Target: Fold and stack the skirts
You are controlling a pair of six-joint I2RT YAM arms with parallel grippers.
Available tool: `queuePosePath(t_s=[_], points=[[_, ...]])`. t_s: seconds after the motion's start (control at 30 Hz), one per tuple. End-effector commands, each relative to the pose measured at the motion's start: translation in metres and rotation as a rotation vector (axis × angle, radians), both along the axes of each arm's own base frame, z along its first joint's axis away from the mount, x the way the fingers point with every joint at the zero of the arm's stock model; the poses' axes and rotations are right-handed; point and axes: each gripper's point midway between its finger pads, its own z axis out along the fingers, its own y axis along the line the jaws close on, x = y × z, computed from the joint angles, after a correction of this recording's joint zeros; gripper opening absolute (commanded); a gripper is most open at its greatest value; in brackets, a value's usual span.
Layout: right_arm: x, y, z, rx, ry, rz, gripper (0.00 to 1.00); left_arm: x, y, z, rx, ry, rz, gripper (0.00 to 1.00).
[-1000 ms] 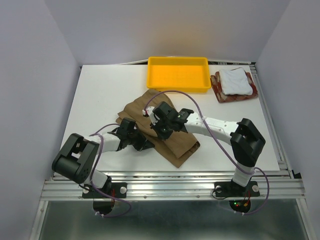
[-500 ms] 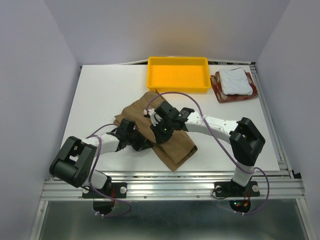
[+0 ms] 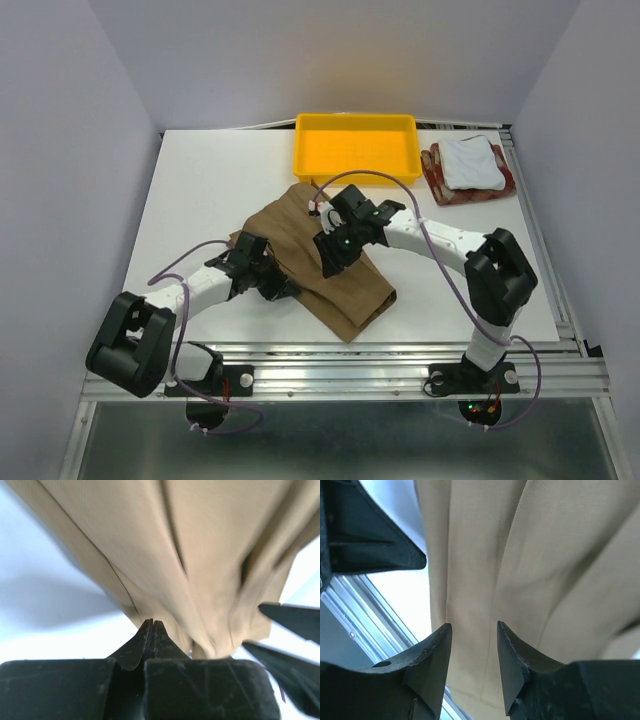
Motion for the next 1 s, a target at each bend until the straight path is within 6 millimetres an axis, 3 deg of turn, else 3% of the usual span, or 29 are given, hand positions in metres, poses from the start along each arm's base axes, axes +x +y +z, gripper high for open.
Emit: queuePosePath(t_s=[0.0,0.07,0.17,0.33,0.47,0.6,0.77,0.97], points=[[0.002,-0.008,0.057,0.041,-0.147,0.039,0.47,-0.001,-0.001,0.02,0.005,-0.028,-0.034,0.0],[-0.009,-0.018,0.052,0.018,-0.133,0.082,0.47,-0.009,0.0,0.009,-0.003,0.023,-0.014,0.0],[-0.037,-0.034,0.024,-0.039,-0.05,0.156,0.45,-0.014,0.001,-0.005,-0.009,0.067,0.02,0.0],[-0.049,-0.046,-0.014,-0.11,-0.003,0.2,0.42,0.002,0.004,-0.008,0.029,0.034,0.064,0.0],[-0.038,-0.055,-0.055,-0.193,-0.03,0.17,0.39,0.013,0.005,-0.019,0.043,0.03,0.089,0.0],[-0.007,-0.058,-0.086,-0.257,-0.093,0.121,0.37,0.025,0.016,-0.028,0.069,0.023,0.122,0.0],[0.029,-0.034,-0.094,-0.257,-0.168,0.126,0.37,0.041,0.043,-0.039,0.133,0.019,0.183,0.0],[0.057,-0.013,-0.105,-0.255,-0.214,0.161,0.38,0.053,0.076,-0.041,0.198,0.019,0.251,0.0]])
